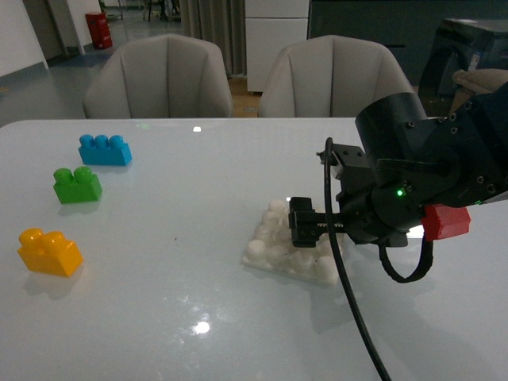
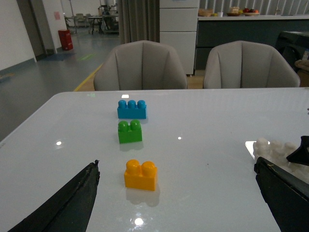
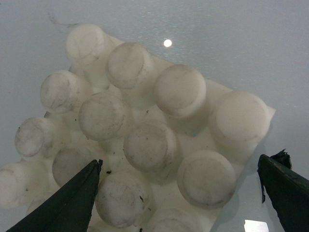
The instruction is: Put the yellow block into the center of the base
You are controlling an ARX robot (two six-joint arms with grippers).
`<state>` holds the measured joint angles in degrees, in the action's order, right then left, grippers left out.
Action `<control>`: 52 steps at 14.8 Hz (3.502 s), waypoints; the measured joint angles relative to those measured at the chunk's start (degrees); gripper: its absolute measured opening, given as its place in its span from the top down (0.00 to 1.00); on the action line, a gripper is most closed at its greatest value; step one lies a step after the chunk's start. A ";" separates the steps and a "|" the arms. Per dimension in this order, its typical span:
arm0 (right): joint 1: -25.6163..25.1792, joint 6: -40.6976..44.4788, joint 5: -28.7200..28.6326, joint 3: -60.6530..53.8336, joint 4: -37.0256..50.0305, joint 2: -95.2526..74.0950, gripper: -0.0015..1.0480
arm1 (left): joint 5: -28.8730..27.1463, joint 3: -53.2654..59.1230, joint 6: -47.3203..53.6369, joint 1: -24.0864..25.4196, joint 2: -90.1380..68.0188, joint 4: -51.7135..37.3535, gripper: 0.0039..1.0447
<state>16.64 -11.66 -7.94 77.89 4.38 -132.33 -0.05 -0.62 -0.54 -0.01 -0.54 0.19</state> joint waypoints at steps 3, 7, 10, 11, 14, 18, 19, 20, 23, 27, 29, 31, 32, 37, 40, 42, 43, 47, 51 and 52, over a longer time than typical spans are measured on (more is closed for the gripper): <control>2.80 -0.81 -1.01 1.90 -0.35 -1.07 0.06 | 0.00 0.00 0.00 0.00 0.00 0.00 0.06; 4.00 -1.20 -1.36 3.26 -0.42 -1.77 0.06 | 0.02 0.00 0.00 0.00 0.00 0.00 0.06; 2.71 -2.08 -2.01 1.68 1.42 -0.96 0.06 | 0.00 0.00 0.00 0.00 0.00 -0.02 0.06; 1.51 -2.43 -2.91 -0.46 2.23 1.14 0.06 | 0.00 0.00 0.00 0.00 0.00 0.00 0.06; -2.56 -4.48 -5.49 -7.98 9.64 11.32 0.06 | 0.02 0.00 0.00 0.00 0.00 0.00 0.06; -7.56 -4.20 -6.56 -21.57 19.17 25.62 0.06 | 0.02 0.00 0.00 0.00 0.00 0.00 0.06; -9.03 -4.02 -6.95 -25.88 21.40 29.57 0.06 | 0.00 0.00 0.00 0.00 0.00 0.00 0.06; -10.51 -3.87 -7.17 -30.40 23.37 34.12 0.06 | 0.00 0.00 0.00 0.00 0.00 0.00 0.06; -15.10 -2.10 -7.98 -45.53 26.32 53.07 0.06 | 0.02 0.00 0.00 0.00 0.00 0.00 0.06; -23.63 1.22 -10.71 -60.61 22.84 70.40 0.06 | 0.00 0.00 0.00 0.00 0.00 0.00 0.06; -30.01 5.11 -8.72 -66.64 29.83 79.34 0.14 | 0.02 0.00 0.00 0.00 0.00 0.00 0.06; -33.51 10.16 -8.57 -72.00 20.37 98.95 0.47 | 0.02 0.00 0.00 0.00 0.00 -0.02 0.06; -33.44 10.49 -8.52 -72.85 16.15 104.98 0.59 | 0.02 0.00 0.00 0.00 0.00 -0.02 0.06; -25.05 11.37 -0.61 -77.24 15.72 112.10 0.98 | 0.02 0.00 0.00 0.00 0.00 0.00 0.06; -16.13 11.47 6.82 -77.24 10.60 117.44 0.98 | 0.04 0.00 0.00 0.00 0.00 0.02 0.06; -16.70 11.52 7.96 -77.24 8.48 119.84 0.98 | 0.02 0.00 0.00 0.00 0.00 -0.02 0.06; -16.66 11.52 7.91 -77.24 7.50 120.63 0.98 | 0.02 0.00 0.00 0.00 0.00 -0.02 0.06; -16.66 11.52 7.93 -77.20 -4.85 131.16 0.98 | -0.02 0.00 0.00 0.00 0.00 -0.02 0.06; -16.66 11.52 7.93 -77.20 -4.66 132.10 0.98 | 0.02 0.00 0.00 0.00 0.00 0.00 0.06; -16.66 11.52 7.96 -77.20 -4.59 132.10 0.98 | 0.02 0.00 0.00 0.00 0.00 -0.02 0.06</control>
<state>-0.01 -0.14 0.01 0.69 -0.21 -0.23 -0.03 -0.62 -0.54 -0.01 -0.54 0.16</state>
